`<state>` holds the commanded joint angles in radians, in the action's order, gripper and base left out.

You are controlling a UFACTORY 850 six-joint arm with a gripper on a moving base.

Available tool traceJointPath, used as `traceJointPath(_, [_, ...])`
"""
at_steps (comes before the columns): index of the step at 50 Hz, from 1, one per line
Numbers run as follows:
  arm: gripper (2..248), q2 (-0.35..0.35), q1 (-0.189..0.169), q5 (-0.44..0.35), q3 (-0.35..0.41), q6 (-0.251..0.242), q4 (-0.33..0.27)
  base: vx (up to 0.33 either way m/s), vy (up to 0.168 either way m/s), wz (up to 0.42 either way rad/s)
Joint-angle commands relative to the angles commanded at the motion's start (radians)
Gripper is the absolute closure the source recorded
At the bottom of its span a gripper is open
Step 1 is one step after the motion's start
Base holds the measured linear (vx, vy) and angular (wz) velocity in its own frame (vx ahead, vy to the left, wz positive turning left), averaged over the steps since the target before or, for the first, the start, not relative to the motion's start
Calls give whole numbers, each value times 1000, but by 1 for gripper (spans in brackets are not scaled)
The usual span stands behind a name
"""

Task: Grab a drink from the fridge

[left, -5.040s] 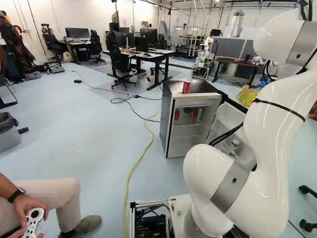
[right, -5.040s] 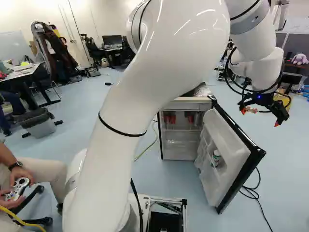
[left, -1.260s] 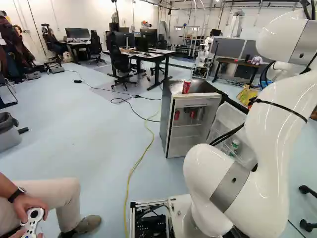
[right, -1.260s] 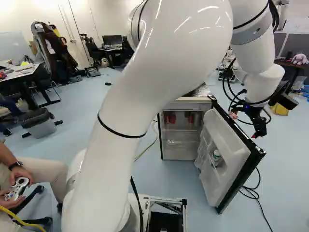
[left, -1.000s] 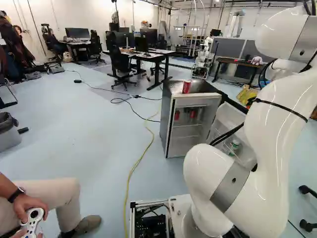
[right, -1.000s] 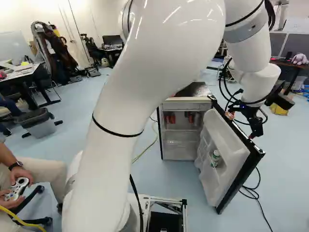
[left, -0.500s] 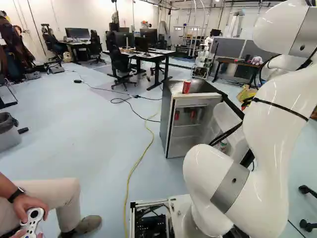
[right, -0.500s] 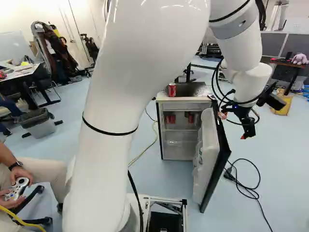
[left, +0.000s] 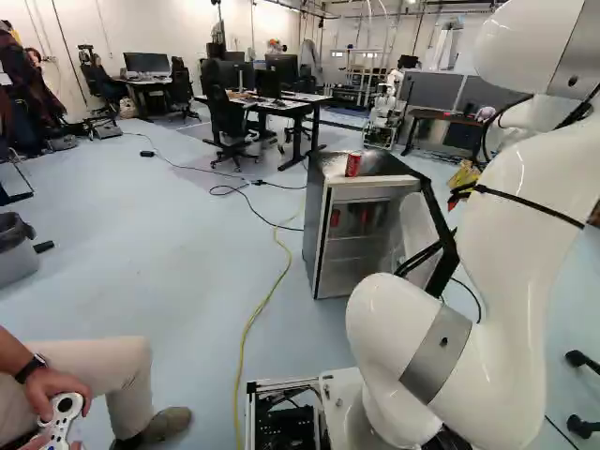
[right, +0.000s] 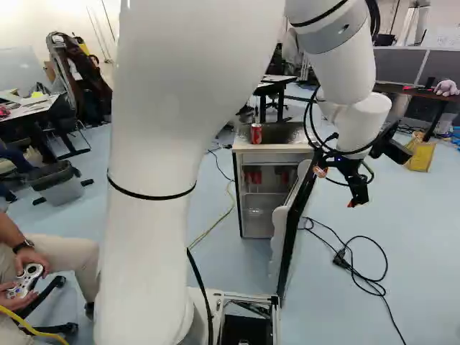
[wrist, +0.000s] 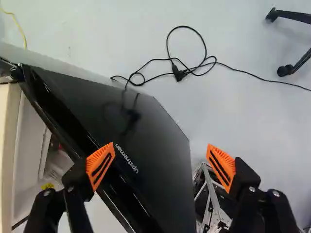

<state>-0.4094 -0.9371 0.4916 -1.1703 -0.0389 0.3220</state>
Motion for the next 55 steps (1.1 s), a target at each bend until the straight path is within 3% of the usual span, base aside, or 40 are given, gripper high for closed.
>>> traceJointPath(25, [3, 59, 31, 0, 77, 0, 0, 0, 0, 0])
traceJointPath(55, [3, 64, 35, 0, 85, 0, 0, 0, 0, 0])
